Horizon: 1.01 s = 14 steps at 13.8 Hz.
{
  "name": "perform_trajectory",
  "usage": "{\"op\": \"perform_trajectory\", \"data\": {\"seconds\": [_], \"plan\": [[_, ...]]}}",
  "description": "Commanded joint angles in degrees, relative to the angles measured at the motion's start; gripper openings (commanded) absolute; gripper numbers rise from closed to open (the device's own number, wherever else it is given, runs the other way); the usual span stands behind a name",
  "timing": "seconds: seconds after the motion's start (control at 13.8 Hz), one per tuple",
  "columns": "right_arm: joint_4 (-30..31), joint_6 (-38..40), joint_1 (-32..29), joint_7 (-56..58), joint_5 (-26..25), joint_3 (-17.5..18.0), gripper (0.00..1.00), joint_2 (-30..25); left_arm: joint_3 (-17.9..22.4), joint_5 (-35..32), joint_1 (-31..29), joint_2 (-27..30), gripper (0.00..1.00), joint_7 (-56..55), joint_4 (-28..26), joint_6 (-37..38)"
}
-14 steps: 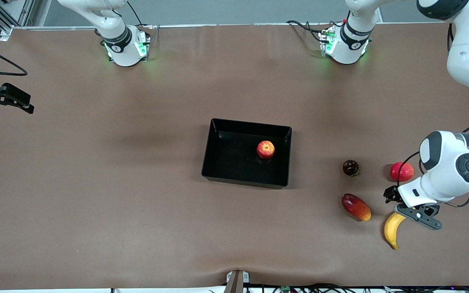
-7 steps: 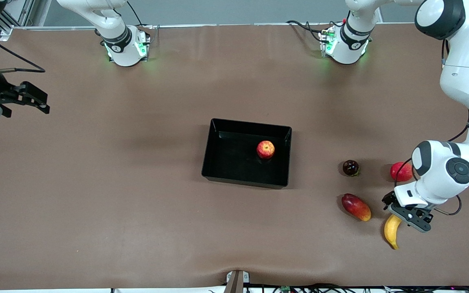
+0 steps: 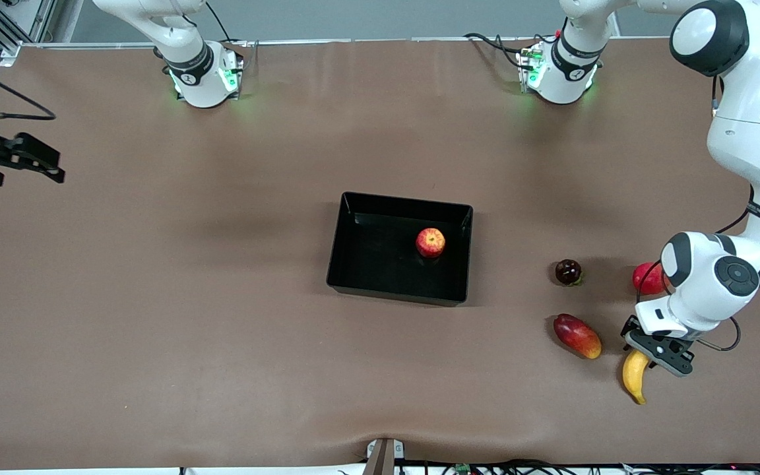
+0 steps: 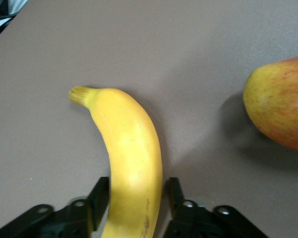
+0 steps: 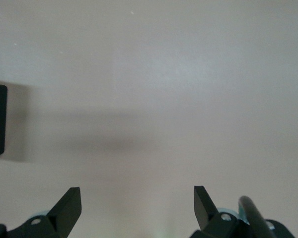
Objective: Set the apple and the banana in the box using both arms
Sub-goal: 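Lower the left gripper onto the yellow banana and close on it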
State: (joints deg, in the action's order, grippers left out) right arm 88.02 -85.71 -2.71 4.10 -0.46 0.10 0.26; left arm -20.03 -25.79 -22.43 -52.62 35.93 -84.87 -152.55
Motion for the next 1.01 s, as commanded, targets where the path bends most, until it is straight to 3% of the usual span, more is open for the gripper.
{"op": "perform_trajectory", "data": {"seconds": [0.0, 0.22, 0.43, 0.72, 0.94], "plan": [[-2.5, 2.5, -1.5, 0.4, 1.9, 0.8, 1.0, -0.7, 0.2, 0.4, 0.3, 0.4, 0.0, 3.0, 1.4, -0.4], [-2.7, -1.8, -1.4, 0.3, 2.3, 1.0, 1.0, 3.3, -0.5, 0.0, -0.3, 4.0, 0.0, 4.6, 2.5, 1.5], [-6.1, -3.8, -0.9, 0.3, 2.9, 0.9, 1.0, 4.1, -3.9, 1.0, 1.3, 10.9, 0.0, 2.0, 2.9, 17.6], [-6.5, -4.4, -1.7, 0.3, 3.1, 0.7, 1.0, 5.6, -8.0, 1.0, 4.1, 18.4, 0.0, -18.2, 2.7, 31.6], [-6.5, -4.7, -2.7, 0.2, 3.1, 0.5, 1.0, 5.7, -18.3, 2.6, 3.8, 20.1, 0.0, -38.8, 2.5, 43.0]]}}
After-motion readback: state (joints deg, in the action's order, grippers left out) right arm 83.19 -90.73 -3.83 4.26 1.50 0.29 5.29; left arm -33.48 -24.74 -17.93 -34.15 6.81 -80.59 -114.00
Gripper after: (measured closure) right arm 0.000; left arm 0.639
